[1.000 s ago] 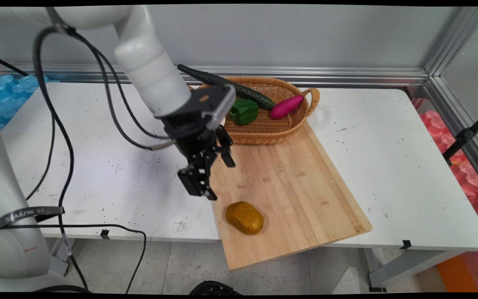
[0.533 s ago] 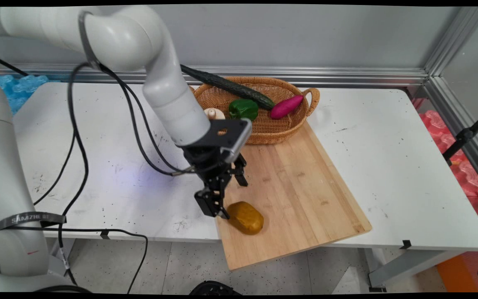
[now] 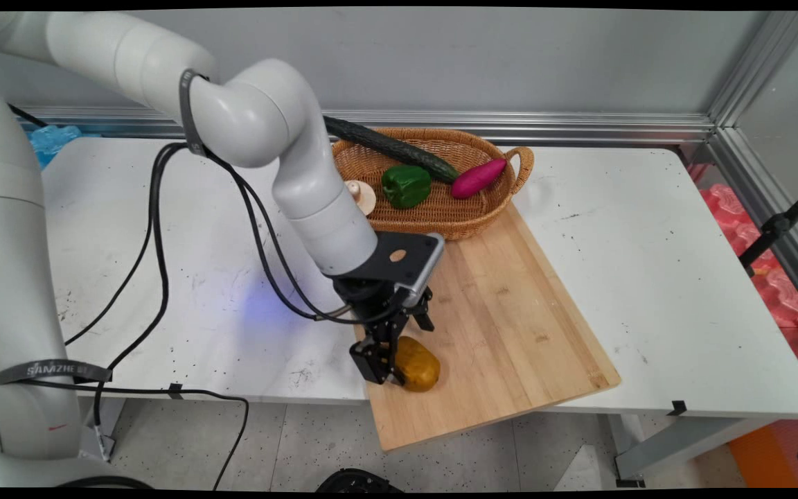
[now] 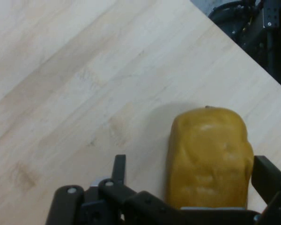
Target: Pick up the potato from the cutting board, then place the picked object in the vegetable basket
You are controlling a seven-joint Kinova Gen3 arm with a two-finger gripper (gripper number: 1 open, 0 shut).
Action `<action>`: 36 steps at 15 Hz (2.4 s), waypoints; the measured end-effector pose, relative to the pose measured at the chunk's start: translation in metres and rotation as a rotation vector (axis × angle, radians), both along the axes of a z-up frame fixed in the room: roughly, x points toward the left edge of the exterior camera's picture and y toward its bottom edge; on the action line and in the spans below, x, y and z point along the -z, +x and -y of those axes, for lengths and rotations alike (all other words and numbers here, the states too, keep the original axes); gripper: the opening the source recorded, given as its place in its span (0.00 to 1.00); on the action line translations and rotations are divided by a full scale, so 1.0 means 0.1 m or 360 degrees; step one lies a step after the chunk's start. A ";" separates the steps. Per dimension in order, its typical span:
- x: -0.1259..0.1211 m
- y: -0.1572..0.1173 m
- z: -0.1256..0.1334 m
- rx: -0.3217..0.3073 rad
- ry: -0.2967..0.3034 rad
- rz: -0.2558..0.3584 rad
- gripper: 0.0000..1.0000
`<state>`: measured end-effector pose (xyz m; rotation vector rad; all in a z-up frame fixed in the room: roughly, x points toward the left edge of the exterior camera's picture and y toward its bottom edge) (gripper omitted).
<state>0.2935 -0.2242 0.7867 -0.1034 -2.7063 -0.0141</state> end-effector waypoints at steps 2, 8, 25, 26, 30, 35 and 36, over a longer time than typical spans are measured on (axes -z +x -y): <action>0.02 -0.03 -0.01 0.0009 -0.0003 -0.0005 1.00; -0.06 0.01 -0.06 0.0053 0.0010 -0.0001 0.00; -1.24 0.36 0.61 -0.0696 -0.0038 -0.0057 0.00; -1.29 0.40 0.67 -0.0763 -0.0041 -0.0063 0.00; -1.44 0.51 1.01 -0.1064 -0.0054 -0.0106 0.00; -1.45 0.47 1.42 -0.1371 -0.0040 -0.0151 0.00; -1.43 0.45 1.46 -0.1401 -0.0033 -0.0153 0.00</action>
